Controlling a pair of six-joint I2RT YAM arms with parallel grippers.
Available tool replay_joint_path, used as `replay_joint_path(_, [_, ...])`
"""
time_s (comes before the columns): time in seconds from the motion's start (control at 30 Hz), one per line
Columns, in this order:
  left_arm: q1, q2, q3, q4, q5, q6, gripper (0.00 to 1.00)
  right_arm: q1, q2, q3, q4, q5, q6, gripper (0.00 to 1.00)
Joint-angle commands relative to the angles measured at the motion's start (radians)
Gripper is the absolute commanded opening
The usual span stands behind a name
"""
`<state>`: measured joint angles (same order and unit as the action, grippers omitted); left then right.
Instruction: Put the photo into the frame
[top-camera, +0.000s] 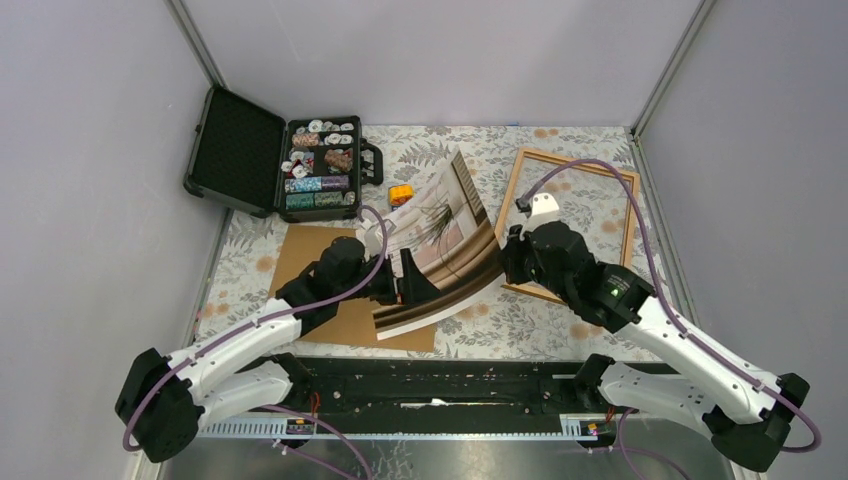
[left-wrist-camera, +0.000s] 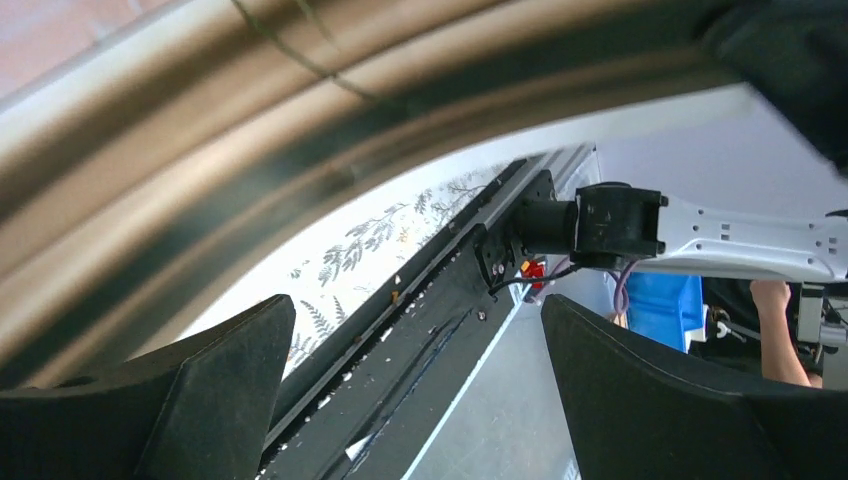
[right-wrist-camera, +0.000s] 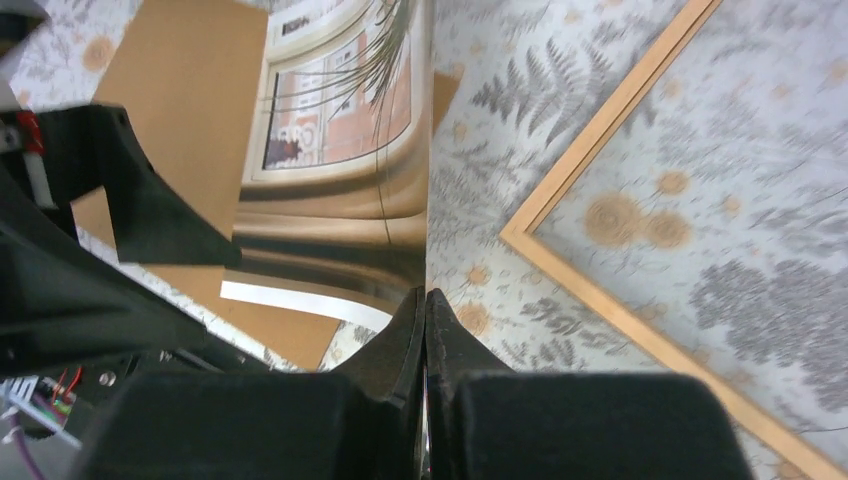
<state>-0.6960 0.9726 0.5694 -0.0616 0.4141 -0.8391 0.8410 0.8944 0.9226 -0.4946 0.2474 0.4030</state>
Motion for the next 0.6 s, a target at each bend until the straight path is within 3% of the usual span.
replay_joint_path(0.0, [-0.044, 0.0, 0.048, 0.058, -0.036, -0.03, 0.99, -0.008, -0.003, 0.136, -0.06, 0.112, -0.123, 0.0])
replay_joint_path(0.27, [-0.046, -0.028, 0.095, -0.009, -0.05, -0.037, 0.99, -0.007, -0.01, 0.217, -0.074, 0.101, -0.352, 0.0])
replay_joint_path(0.57, [-0.045, -0.064, 0.139, -0.117, -0.102, -0.035, 0.99, -0.007, -0.041, 0.189, -0.007, 0.06, -0.398, 0.0])
